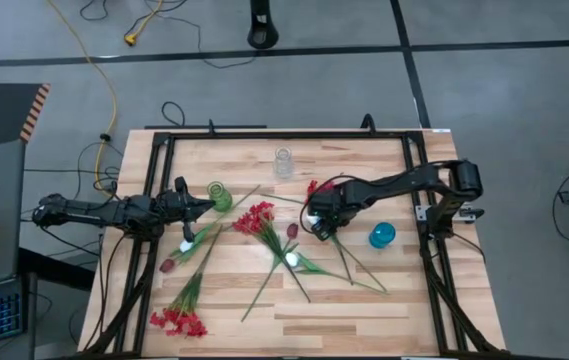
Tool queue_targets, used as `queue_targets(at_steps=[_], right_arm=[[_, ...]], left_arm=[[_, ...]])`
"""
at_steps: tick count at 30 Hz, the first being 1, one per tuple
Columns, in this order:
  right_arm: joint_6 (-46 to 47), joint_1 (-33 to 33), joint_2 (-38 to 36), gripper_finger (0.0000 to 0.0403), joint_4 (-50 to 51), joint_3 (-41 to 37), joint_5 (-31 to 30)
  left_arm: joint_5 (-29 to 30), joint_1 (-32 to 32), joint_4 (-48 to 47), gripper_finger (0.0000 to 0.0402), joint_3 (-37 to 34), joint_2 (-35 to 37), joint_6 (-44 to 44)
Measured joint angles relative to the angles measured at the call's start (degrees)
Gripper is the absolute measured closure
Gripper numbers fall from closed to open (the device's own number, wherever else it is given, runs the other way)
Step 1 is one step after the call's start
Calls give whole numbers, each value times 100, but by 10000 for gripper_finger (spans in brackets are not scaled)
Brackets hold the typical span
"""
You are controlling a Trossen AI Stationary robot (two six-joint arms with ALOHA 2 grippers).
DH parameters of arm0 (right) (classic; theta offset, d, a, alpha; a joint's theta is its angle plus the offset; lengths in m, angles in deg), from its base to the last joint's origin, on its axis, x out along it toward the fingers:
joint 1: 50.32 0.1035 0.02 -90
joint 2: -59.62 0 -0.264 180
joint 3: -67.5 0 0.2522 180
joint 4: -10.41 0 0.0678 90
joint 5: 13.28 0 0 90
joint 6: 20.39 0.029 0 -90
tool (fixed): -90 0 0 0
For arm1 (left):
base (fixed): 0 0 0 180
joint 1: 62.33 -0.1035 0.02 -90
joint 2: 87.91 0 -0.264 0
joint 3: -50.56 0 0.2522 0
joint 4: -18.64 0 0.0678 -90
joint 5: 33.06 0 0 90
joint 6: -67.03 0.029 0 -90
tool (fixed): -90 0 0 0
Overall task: Sort flowers into vase by color
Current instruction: Put the top right red flowers into the transparent vase
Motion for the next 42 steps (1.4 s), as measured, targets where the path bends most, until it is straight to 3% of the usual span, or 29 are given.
queue_targets(at_steps=[5, 9, 23, 33, 42], right_arm=[[-16, 0, 159, 167, -1, 0, 2], [-17, 0, 159, 194, -50, 0, 4], [-19, 0, 150, 366, -52, 0, 28], [-35, 1, 107, 357, -29, 0, 131], [-123, -4, -778, 369, -2, 0, 48]], left_arm=[[0, 0, 0, 401, 0, -1, -1], [0, 0, -1, 401, 0, 1, -1], [0, 0, 0, 401, 0, 1, -1], [0, 1, -2, 401, 0, 1, -1], [0, 0, 1, 401, 0, 1, -3]])
